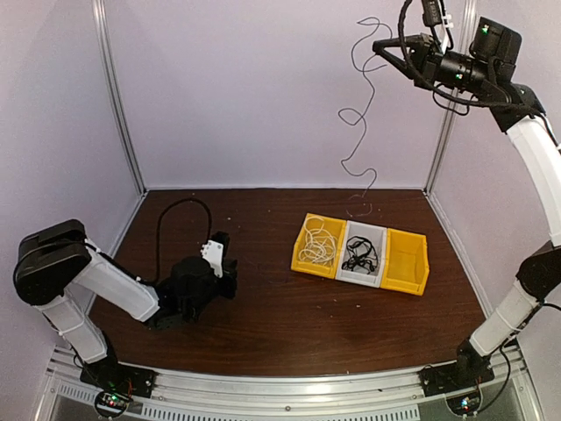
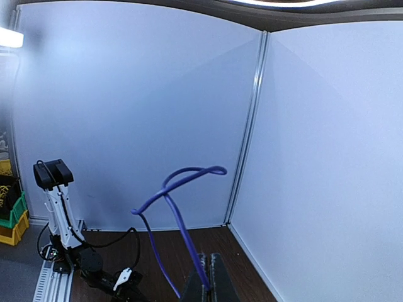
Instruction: Untangle the cables
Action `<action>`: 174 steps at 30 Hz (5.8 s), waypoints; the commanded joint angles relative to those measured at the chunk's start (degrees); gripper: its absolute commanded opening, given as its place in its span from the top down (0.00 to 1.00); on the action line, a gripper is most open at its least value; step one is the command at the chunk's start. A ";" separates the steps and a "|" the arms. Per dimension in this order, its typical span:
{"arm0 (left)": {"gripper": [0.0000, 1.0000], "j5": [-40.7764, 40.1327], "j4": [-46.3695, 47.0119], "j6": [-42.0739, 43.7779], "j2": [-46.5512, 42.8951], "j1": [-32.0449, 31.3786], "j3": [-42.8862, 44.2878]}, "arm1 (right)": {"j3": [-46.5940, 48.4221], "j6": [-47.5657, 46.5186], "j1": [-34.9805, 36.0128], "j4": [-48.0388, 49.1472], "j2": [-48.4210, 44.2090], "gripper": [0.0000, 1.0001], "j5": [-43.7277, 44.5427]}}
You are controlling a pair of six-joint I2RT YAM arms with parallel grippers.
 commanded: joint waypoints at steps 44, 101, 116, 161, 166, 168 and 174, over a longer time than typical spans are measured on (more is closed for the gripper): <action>1.00 -17.09 -27.48 -13.15 -11.55 1.17 0.60 | -41.92 -7.86 -31.13 -3.47 -20.13 1.00 -0.77; 1.00 -14.62 -26.64 -15.70 -7.46 1.18 1.92 | -68.37 -24.31 -28.03 -11.80 -2.77 1.00 21.84; 1.00 -14.60 -27.25 -15.64 -9.00 1.17 1.29 | -66.73 -19.43 -20.97 -11.09 3.26 0.99 31.78; 1.00 29.70 -14.59 -13.19 -23.43 0.99 7.33 | -51.38 -24.09 23.33 3.53 6.86 0.32 8.66; 1.00 29.57 -15.07 -13.27 -24.13 0.99 7.54 | -50.94 -23.41 25.53 3.83 8.18 0.31 4.90; 1.00 29.43 -15.11 -13.39 -24.39 1.00 7.54 | -50.91 -23.38 26.13 3.82 8.48 0.32 3.66; 1.00 28.73 -15.29 -13.69 -25.14 1.02 7.11 | -51.16 -23.98 27.50 2.87 8.40 0.37 0.47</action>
